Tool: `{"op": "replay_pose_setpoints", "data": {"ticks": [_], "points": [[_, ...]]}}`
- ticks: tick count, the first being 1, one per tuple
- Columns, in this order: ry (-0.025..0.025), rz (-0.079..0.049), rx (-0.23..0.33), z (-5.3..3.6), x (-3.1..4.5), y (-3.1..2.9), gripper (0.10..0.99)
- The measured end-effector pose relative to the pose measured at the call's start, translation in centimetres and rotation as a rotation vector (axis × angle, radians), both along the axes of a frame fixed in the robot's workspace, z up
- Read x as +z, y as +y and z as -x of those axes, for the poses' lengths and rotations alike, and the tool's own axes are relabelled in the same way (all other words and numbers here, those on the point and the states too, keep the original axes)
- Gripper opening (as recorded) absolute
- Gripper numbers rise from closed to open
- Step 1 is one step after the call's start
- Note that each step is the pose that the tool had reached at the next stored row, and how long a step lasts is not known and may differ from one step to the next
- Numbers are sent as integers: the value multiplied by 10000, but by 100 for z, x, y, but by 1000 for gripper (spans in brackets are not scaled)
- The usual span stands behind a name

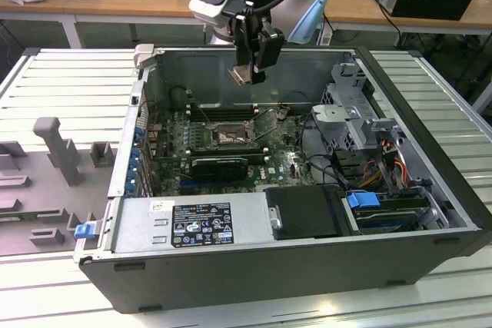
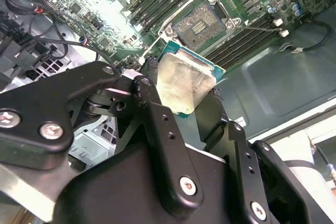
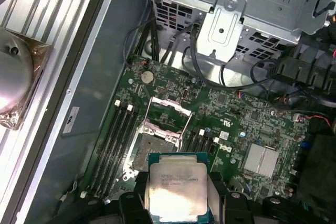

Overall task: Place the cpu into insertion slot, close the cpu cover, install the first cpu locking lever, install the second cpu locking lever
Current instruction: 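Place the cpu into insertion slot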

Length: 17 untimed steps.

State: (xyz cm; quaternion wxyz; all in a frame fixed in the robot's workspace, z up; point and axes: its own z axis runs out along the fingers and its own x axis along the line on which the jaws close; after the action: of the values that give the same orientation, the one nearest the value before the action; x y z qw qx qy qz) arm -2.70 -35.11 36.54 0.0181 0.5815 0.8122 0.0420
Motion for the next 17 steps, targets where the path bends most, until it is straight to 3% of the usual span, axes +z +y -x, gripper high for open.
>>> {"op": "replay_pose_setpoints", "data": {"ticks": [17], "points": [[0, -1, -1134, 0, -1, 0, 529]]}}
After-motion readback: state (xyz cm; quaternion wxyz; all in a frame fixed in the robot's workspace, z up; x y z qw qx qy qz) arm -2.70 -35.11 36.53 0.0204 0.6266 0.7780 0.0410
